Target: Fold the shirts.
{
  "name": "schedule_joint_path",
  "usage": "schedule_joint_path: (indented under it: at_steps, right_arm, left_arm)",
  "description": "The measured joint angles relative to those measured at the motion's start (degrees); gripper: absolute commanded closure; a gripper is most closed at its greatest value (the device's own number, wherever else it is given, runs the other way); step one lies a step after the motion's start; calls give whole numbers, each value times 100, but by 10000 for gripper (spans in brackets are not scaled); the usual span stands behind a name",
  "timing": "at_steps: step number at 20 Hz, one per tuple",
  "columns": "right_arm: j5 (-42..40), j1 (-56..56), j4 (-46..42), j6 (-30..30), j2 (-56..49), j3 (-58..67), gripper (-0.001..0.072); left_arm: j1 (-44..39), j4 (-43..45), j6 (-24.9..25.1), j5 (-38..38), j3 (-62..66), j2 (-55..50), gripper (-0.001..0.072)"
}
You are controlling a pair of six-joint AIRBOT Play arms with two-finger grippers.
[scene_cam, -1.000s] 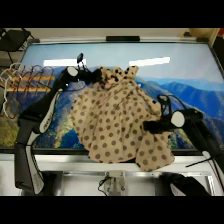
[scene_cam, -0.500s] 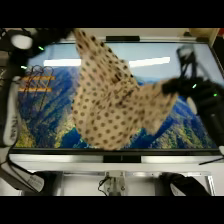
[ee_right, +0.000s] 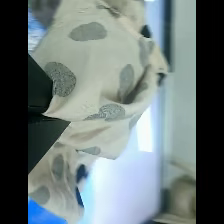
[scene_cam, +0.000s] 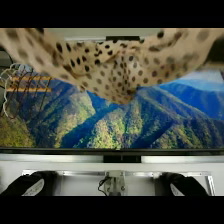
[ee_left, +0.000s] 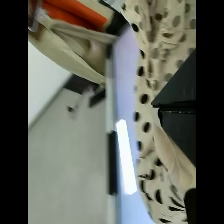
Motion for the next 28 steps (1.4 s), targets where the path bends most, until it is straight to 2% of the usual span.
schedule_joint_path:
  at_steps: [1, 3, 7, 8, 9, 10, 11, 12, 14, 19, 24, 28]
  right_arm:
    - [555, 2, 286, -87, 125, -461, 654]
    - [1012, 7, 662, -116, 400, -1606, 654]
    - [885, 0, 1012, 186, 732, -3897, 643]
    - [850, 2, 1040, 258, 776, -4223, 532]
    - [763, 2, 1043, 313, 793, -4476, 210]
    - [752, 2, 1027, 367, 815, -4616, 139]
    - [726, 2, 979, 396, 828, -4680, 139]
    - [702, 2, 935, 424, 835, -4662, 139]
    - [664, 2, 780, 466, 848, -4376, 43]
    - [286, 0, 291, 501, 592, -2876, 43]
    - [-195, -7, 280, 306, -909, -1515, 42]
    - [-107, -367, 1563, -374, -2544, -905, 43]
  left_arm:
    - [-96, 476, -428, -205, -804, 426, 667]
    - [-302, 949, -1150, -326, -2505, 1152, 667]
    - [-807, 752, -1891, 260, -5370, 2087, 666]
    - [-892, 702, -1978, 315, -5775, 2181, 666]
    - [-940, 678, -2033, 420, -6061, 2247, 651]
    - [-977, 699, -2090, 505, -6266, 2291, 472]
    - [-1005, 739, -2107, 538, -6373, 2323, 209]
    - [-1029, 761, -2103, 608, -6406, 2345, 157]
    - [-1051, 931, -2031, 645, -6279, 2367, 160]
    - [-1075, 1580, -1620, 367, -5141, 1749, 140]
    - [-1082, 1849, -1040, 63, -3383, -411, 140]
    - [-1082, 1440, -776, -138, -2052, -2406, 141]
